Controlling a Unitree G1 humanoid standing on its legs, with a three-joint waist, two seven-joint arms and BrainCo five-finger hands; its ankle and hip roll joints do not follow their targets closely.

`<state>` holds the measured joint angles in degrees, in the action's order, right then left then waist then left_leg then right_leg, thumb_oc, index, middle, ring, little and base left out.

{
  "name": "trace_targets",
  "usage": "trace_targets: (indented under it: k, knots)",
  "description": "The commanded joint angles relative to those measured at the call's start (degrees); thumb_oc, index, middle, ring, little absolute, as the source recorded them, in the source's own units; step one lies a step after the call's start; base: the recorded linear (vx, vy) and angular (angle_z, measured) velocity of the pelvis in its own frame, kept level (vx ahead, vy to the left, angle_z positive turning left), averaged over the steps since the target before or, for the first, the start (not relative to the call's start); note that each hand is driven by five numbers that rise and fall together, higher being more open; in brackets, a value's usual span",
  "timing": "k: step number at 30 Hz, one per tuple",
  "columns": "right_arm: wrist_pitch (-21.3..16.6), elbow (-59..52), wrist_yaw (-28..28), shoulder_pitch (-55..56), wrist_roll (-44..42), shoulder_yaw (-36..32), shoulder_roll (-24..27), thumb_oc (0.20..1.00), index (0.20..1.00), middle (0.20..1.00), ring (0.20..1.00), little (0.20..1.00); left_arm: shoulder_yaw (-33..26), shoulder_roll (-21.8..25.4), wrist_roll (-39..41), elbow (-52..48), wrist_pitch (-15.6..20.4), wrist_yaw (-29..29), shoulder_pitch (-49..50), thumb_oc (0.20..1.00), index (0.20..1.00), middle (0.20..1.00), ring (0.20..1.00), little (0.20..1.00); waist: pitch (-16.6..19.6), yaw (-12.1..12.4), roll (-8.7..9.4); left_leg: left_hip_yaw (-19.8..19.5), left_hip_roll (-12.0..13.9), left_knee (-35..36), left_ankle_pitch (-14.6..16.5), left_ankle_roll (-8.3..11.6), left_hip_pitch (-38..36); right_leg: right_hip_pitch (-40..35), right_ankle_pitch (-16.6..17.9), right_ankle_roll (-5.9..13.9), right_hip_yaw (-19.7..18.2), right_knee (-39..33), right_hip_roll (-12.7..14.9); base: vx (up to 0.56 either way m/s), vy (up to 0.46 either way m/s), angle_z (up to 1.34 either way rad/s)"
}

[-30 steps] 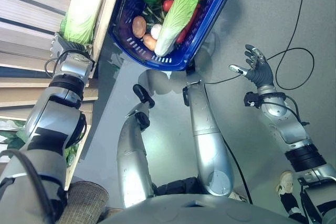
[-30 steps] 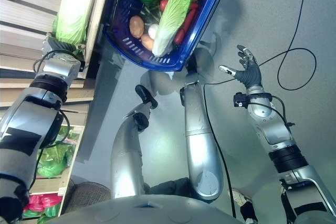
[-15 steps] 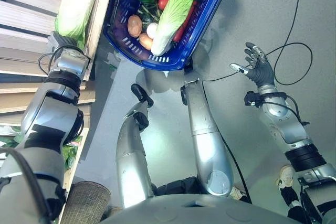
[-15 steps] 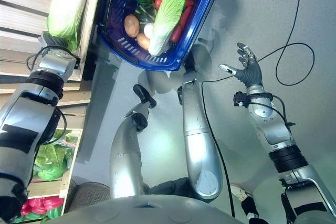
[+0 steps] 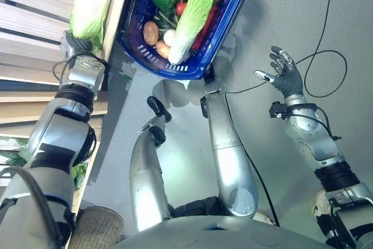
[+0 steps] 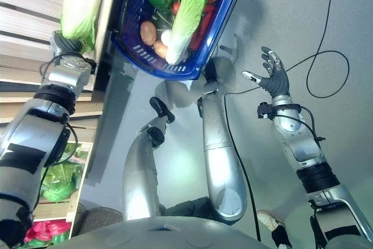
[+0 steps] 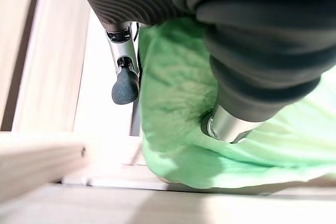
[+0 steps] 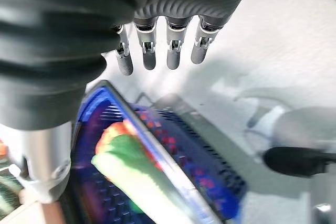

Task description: Pick up fruits and vegetables into the basket

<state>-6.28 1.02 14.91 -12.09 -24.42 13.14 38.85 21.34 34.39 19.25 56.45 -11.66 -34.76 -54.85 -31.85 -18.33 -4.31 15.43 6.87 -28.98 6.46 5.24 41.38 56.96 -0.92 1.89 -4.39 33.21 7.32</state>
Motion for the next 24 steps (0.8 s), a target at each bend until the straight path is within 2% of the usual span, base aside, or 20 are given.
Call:
trace_targets:
  k: [1, 2, 3, 4, 6, 7, 9, 10, 11, 17, 20, 23, 24]
  knots:
    - [-0.87, -5.11, -3.44, 5.5, 0.53, -2.64, -2.4, 1.0, 1.0, 1.0, 1.0, 1.0, -5.28, 1.8, 1.91, -3.87, 7.87, -0.92, 6.45, 0.2, 0.2, 0.2, 0.2, 0.2, 2.05, 1.68, 1.59, 0.05, -1.57, 0.01, 0.06, -1.37, 0.96, -4.84, -8.43, 1.13, 4.45, 1.84, 0.46, -0.03, -0.033, 0.03]
    - [-0.93, -5.86, -4.46, 6.15, 0.74, -2.97, -2.69, 1.0, 1.0, 1.0, 1.0, 1.0, -6.06, 1.47, 2.15, -5.88, 9.17, -0.43, 8.11, 0.2, 0.2, 0.2, 0.2, 0.2, 2.05, 1.95, 1.44, 0.03, -1.73, 0.61, -0.13, -1.36, 0.1, -5.74, -8.41, 1.19, 4.72, 1.53, 0.6, -0.02, -0.033, 0.04]
    - [-0.02, -7.39, -7.26, 7.35, -0.62, -3.75, -3.21, 1.0, 1.0, 1.0, 1.0, 1.0, -7.15, 1.0, 2.52, -9.81, 11.97, 1.05, 11.51, 0.2, 0.2, 0.2, 0.2, 0.2, 2.05, 2.59, 1.11, -0.14, -2.1, 1.68, -0.55, -1.3, -1.48, -7.57, -8.47, 1.28, 5.2, 1.06, 0.91, -0.02, -0.024, 0.03]
    - [0.02, -7.46, -7.31, 7.47, -0.65, -3.77, -3.17, 1.0, 1.0, 1.0, 1.0, 1.0, -7.2, 0.97, 2.49, -9.92, 11.98, 1.05, 11.68, 0.2, 0.2, 0.2, 0.2, 0.2, 2.05, 2.56, 1.1, -0.16, -2.11, 1.76, -0.58, -1.3, -1.59, -7.7, -8.46, 1.29, 5.23, 0.99, 0.92, -0.02, -0.039, 0.05]
    - [0.67, -9.06, -10.9, 9.04, -4.48, -4.75, -3.95, 1.0, 1.0, 1.0, 1.0, 1.0, -8.15, 0.21, 2.9, -14.79, 15.01, 2.89, 16.2, 0.2, 0.2, 0.2, 0.2, 0.2, 2.05, 3.52, 0.69, -0.54, -2.58, 3.09, -1.03, -1.35, -3.59, -10.12, -8.51, 1.38, 5.86, 0.19, 1.29, -0.02, -0.053, 0.11]
    - [1.53, -9.97, -14.6, 10.38, -7.52, -5.43, -4.64, 1.0, 1.0, 1.0, 1.0, 1.0, -8.66, -0.22, 3.05, -17.93, 17.45, 4.78, 19.53, 0.2, 0.2, 0.2, 0.2, 0.2, 2.05, 4.35, 0.39, -0.84, -2.93, 4.06, -1.33, -1.42, -4.88, -11.66, -8.5, 1.48, 6.42, -0.49, 1.5, -0.02, -0.053, 0.14]
    - [2.04, -10.22, -15.81, 10.91, -8.85, -5.62, -4.91, 1.0, 1.0, 1.0, 1.0, 1.0, -8.77, -0.55, 2.94, -19.59, 18.24, 5.58, 21.24, 0.2, 0.2, 0.2, 0.2, 0.2, 2.05, 4.75, 0.21, -1.05, -3.08, 4.59, -1.48, -1.49, -5.69, -12.58, -8.48, 1.54, 6.69, -0.85, 1.54, -0.01, -0.051, 0.12]
    - [2.02, -10.51, -17.34, 11.57, -10.06, -5.85, -5.39, 1.0, 1.0, 1.0, 1.0, 1.0, -9.01, -1.05, 2.36, -21.55, 20.02, 7.27, 23.52, 0.2, 0.2, 0.2, 0.2, 0.2, 2.05, 5.38, 0.09, -1.28, -3.23, 5.09, -1.57, -1.59, -6.58, -13.72, -8.48, 1.61, 7.09, -1.33, 1.65, -0.02, -0.097, 0.1]
    - [1.65, -11.41, -19.46, 12.14, -12.3, -6.39, -5.63, 1.0, 1.0, 1.0, 1.0, 1.0, -9.29, -1.25, 1.87, -26.55, 20.05, 8.94, 26.94, 0.2, 0.2, 0.2, 0.2, 0.2, 2.05, 6.3, -0.11, -1.69, -3.51, 5.87, -1.76, -1.73, -7.89, -15.52, -8.45, 1.68, 7.69, -2.18, 1.77, -0.02, -0.102, 0.08]
    - [1.62, -14.32, -25.43, 13.48, -18.21, -7.71, -7.51, 1.0, 1.0, 1.0, 1.0, 1.0, -10.29, -1.09, -1.19, -37.89, 21.15, 14.15, 35.88, 0.2, 0.2, 0.2, 0.2, 0.2, 2.05, 8.69, 0.06, -3.06, -4.06, 6.79, -1.45, -2.34, -11.36, -20.63, -8.57, 1.85, 9.22, -4.0, 1.84, 0.0, -0.103, 0.11]
    - [2.78, -15.25, -28.4, 13.2, -22.06, -7.62, -8.63, 1.0, 1.0, 1.0, 1.0, 1.0, -10.66, -0.88, -2.15, -42.24, 20.96, 16.97, 38.59, 0.2, 0.2, 0.2, 0.2, 0.2, 2.05, 9.89, 0.27, -3.7, -4.18, 7.19, -1.32, -2.63, -12.82, -22.78, -8.44, 1.99, 9.85, -4.85, 2.03, 0.0, -0.105, 0.1]
    - [6.16, -16.04, -30.57, 11.45, -28.46, -6.82, -10.6, 1.0, 1.0, 1.0, 1.0, 1.0, -10.9, -0.37, -3.99, -47.06, 20.6, 20.21, 40.95, 0.2, 0.2, 0.2, 0.2, 0.2, 2.05, 11.49, 0.4, -4.28, -4.24, 7.72, -1.28, -2.97, -14.45, -25.21, -8.18, 2.15, 10.72, -5.83, 2.36, -0.03, -0.113, 0.12]
    - [7.23, -16.16, -30.9, 10.38, -30.82, -6.34, -11.34, 1.0, 1.0, 1.0, 1.0, 1.0, -11.18, 0.1, -4.65, -48.58, 20.33, 21.35, 41.18, 0.2, 0.2, 0.2, 0.2, 0.2, 2.05, 12.15, 0.39, -4.06, -4.14, 8.37, -3.06, -3.5, -13.83, -25.03, -6.22, 1.72, 11.45, -6.91, 2.5, -0.01, -0.086, 0.1]
